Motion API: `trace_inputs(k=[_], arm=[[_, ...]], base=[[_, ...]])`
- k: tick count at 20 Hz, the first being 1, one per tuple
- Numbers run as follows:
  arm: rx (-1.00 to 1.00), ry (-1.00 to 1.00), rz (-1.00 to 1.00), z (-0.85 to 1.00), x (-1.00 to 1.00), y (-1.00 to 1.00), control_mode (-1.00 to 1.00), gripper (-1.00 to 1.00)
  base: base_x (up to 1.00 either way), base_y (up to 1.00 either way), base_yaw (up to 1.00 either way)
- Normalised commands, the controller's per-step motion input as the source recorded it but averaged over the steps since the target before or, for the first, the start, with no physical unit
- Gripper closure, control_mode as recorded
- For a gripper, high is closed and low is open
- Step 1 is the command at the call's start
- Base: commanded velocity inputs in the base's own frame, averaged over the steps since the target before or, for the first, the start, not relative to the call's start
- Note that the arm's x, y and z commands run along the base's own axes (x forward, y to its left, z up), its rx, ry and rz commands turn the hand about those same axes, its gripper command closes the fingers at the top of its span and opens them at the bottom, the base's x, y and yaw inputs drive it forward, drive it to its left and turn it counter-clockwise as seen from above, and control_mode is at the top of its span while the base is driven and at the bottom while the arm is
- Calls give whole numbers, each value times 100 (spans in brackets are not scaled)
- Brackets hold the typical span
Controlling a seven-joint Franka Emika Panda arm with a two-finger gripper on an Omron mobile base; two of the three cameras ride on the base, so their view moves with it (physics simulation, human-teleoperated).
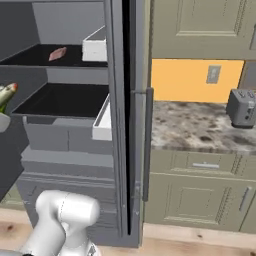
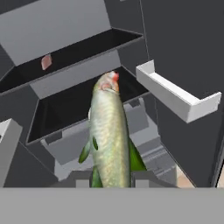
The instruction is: Gather the carrot and squash from the fridge and place them on a tray on the dining counter. Then gather the steak and fish from the fridge and place them on the other tray.
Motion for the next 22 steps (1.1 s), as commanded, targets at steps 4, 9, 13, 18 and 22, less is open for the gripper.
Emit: trace_inputs(k=[4, 9, 13, 18, 22], arm=[[0, 0, 0, 0, 0, 0, 100, 100], [0, 0, 0, 0, 0, 0, 100, 100], [0, 0, 0, 0, 0, 0, 100, 100], [0, 0, 0, 0, 0, 0, 100, 100], [0, 0, 0, 0, 0, 0, 100, 100]], base=[[-100, 3, -11], [-100, 6, -16], [-99, 4, -26], [-87, 26, -38], [-88, 6, -48]])
